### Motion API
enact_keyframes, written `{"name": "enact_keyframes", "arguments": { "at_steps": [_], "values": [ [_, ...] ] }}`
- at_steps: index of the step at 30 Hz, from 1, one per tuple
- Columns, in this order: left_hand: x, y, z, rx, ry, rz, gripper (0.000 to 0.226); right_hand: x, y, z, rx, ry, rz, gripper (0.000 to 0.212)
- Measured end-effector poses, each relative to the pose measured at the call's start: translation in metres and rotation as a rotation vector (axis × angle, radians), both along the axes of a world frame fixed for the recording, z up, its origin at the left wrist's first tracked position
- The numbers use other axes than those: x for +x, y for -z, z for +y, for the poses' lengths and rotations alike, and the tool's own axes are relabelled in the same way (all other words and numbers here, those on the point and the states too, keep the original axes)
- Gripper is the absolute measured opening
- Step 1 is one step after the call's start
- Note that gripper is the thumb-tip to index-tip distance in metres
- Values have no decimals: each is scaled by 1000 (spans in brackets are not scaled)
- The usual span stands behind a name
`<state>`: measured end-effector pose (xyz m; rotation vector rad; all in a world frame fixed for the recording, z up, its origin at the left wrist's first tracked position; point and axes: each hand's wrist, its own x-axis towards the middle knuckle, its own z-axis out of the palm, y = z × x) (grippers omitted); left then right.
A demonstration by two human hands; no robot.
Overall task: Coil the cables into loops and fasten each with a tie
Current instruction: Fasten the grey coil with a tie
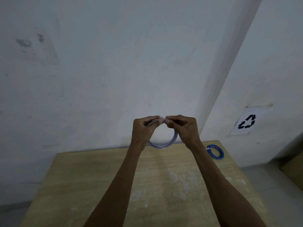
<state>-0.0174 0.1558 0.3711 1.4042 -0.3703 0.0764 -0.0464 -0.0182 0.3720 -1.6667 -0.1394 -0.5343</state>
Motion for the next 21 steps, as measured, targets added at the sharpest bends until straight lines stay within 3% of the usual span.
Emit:
{"name": "enact_keyframes", "arguments": {
  "at_steps": [7, 21],
  "values": [
    [6, 3, 3, 21, -21, 5, 21, -4, -5, -1, 228, -126, 126, 16],
    [7, 5, 4, 10, -32, -10, 22, -2, -11, 3, 107, -91, 65, 19]
  ]
}}
